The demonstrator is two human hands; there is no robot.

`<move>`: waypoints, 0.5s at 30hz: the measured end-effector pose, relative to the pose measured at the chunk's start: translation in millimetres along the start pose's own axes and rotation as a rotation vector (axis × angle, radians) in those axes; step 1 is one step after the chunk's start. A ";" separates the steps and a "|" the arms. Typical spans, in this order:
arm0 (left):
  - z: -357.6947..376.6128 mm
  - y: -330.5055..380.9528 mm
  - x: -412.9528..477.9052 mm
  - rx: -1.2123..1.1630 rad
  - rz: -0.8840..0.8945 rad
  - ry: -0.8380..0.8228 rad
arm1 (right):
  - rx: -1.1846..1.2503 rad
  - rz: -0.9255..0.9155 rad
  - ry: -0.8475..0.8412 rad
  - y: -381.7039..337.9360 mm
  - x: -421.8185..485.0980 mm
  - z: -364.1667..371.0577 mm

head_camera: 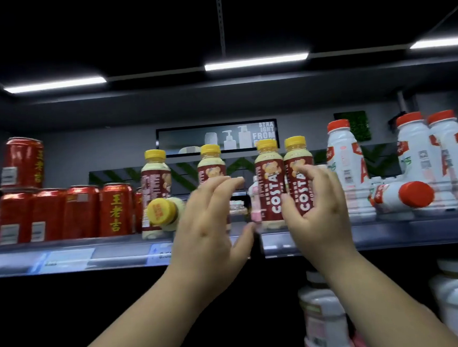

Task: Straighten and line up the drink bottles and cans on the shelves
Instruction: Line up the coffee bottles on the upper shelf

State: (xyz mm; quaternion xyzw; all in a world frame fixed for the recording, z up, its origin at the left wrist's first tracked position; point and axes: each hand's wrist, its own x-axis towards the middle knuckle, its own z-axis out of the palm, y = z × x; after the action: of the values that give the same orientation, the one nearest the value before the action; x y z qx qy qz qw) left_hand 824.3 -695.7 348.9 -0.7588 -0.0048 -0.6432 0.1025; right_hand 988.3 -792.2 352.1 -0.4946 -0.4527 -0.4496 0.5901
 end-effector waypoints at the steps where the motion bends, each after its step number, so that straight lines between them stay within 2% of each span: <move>1: -11.9 -6.3 -6.0 0.007 0.009 0.076 | 0.046 -0.015 -0.022 -10.9 -4.8 8.0; 3: -32.9 -24.5 -19.6 0.045 -0.032 0.207 | 0.084 0.010 -0.143 -34.9 -9.7 29.8; 5: -46.5 -42.7 -29.0 0.054 -0.179 0.266 | 0.060 0.094 -0.321 -50.7 -7.8 52.6; 7: -51.1 -56.0 -31.6 -0.006 -0.397 0.200 | 0.001 0.212 -0.469 -57.6 -1.5 70.8; 9: -49.0 -66.8 -29.9 -0.065 -0.532 0.080 | -0.110 0.287 -0.546 -60.2 4.5 84.8; 12: -40.5 -74.8 -23.2 -0.127 -0.574 -0.043 | -0.243 0.311 -0.589 -62.9 8.2 96.6; 15: -33.7 -76.6 -15.0 -0.157 -0.576 -0.064 | -0.263 0.331 -0.590 -62.6 10.3 98.3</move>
State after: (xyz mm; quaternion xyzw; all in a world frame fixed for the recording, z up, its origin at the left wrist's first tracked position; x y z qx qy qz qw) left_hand 778.2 -624.3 350.8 -0.7515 -0.1734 -0.6201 -0.1435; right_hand 920.1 -702.4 383.2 -0.7414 -0.4555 -0.2406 0.4301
